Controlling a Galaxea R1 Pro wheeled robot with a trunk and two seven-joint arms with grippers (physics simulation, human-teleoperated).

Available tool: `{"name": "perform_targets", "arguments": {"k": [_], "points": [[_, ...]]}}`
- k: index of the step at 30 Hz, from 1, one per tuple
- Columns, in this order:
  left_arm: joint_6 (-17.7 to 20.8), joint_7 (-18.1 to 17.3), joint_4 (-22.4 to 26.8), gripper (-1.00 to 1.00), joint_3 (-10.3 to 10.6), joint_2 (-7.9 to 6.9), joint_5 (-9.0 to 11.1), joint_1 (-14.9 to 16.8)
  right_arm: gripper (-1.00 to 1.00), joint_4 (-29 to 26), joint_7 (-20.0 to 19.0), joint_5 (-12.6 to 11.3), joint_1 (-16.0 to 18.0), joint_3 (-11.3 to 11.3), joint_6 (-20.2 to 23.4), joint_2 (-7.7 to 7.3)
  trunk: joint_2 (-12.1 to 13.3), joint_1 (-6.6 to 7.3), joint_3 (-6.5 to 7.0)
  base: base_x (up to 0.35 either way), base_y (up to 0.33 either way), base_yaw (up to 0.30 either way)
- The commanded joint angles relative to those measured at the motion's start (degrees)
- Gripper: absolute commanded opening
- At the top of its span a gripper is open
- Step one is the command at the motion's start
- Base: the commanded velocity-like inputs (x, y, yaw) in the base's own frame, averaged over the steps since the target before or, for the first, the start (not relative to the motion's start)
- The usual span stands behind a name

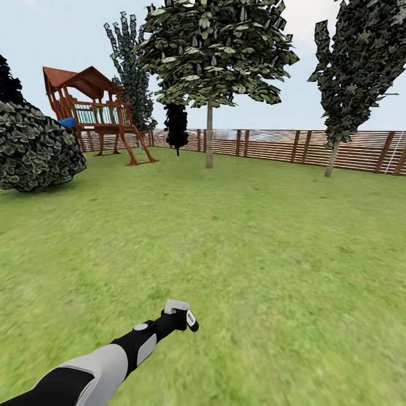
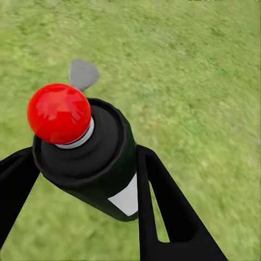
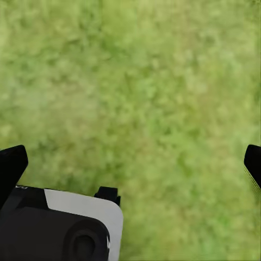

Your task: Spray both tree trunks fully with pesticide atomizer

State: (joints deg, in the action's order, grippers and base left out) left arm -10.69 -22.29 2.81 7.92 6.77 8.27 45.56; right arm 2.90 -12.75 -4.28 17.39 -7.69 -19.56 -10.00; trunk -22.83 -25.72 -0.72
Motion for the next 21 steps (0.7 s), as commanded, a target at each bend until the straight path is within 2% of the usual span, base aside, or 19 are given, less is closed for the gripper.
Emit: {"name": "perform_targets", "arguments": {"k": [1,21], "points": [[-0.2,-0.1,-0.1,-1.0,0.4,0.0,0.6,0.1,1.0,0.3,-0.3,-0.5,0.1,-0.4,-0.4,-0.01,-0.1,-0.07,-0.07,0.35,0.0,0.0],[-0.2,-0.1,-0.1,-1.0,0.4,0.0,0.6,0.1,1.0,0.3,-0.3,-0.5,0.1,-0.4,-0.4,-0.01,-0.1,-0.07,-0.07,0.35,0.0,0.0]]}}
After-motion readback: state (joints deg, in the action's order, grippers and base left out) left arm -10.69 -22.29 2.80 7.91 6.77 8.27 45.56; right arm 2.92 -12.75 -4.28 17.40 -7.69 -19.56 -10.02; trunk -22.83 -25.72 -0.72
